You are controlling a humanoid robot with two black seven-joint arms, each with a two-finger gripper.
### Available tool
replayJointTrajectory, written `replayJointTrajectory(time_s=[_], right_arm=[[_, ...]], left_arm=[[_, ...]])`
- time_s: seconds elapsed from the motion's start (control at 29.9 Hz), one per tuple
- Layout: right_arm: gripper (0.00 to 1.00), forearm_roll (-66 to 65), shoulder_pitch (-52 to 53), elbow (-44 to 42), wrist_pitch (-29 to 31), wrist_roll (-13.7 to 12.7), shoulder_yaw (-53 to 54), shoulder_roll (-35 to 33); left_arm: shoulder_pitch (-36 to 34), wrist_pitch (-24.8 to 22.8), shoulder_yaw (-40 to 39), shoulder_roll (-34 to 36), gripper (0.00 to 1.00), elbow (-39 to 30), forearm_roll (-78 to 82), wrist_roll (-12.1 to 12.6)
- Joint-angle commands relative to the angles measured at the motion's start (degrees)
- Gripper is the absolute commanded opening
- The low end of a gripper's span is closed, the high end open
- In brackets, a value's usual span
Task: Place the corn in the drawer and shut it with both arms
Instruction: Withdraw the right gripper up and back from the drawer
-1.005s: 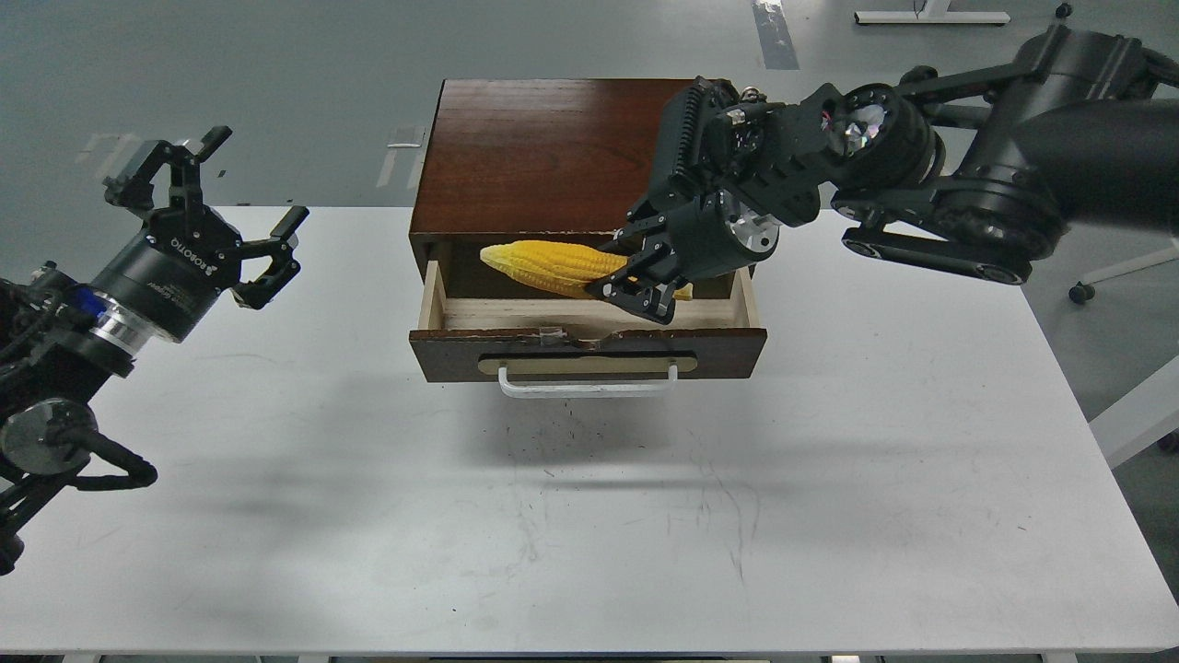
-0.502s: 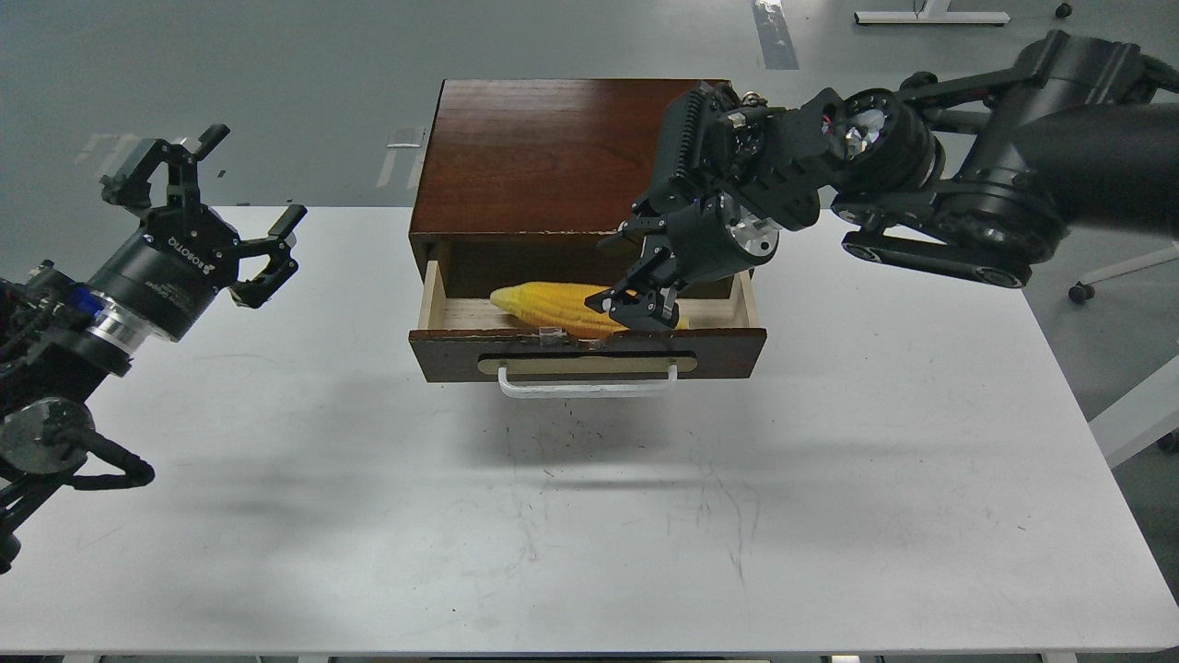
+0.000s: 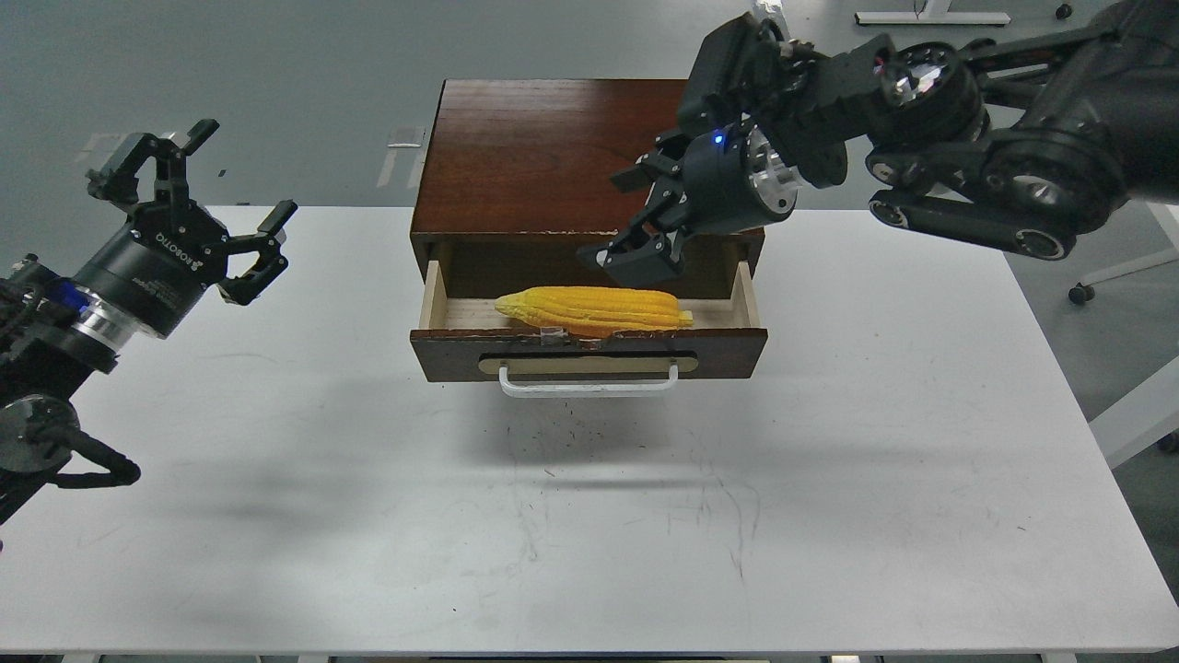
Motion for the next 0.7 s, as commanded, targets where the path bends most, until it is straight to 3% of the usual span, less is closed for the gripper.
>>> replayJointTrajectory(time_s=[0.0,0.2,0.33,0.54,0.67], right_arm=[[0.97,8.42,-0.13,0.80,0.10,0.01,2.00,-4.32],[0.99,27.69,-8.38,3.00,0.10,0.01,8.32,-13.47],[0.99,35.51,-22.24,2.83,0.02,0.01,21.91,-20.93],[0.99,45.70,-43.42,2.31,-0.16,0.01,43.54,-24.46],[0.99,53.00,-52.68,1.86,-0.16,0.01,52.01,-24.38]], left_arm=[[0.09,0.00,0.08,0.24,1.00,-0.09,0.00,0.00],[0.17,0.00,0.08,-0.11,1.00,-0.09,0.00,0.00],[0.09,0.00,0.08,-0.29,1.00,-0.09,0.00,0.00],[0.09,0.00,0.35,-0.81,1.00,0.00,0.00,0.00],[0.09,0.00,0.43,-0.90,1.00,0.00,0.09,0.00]])
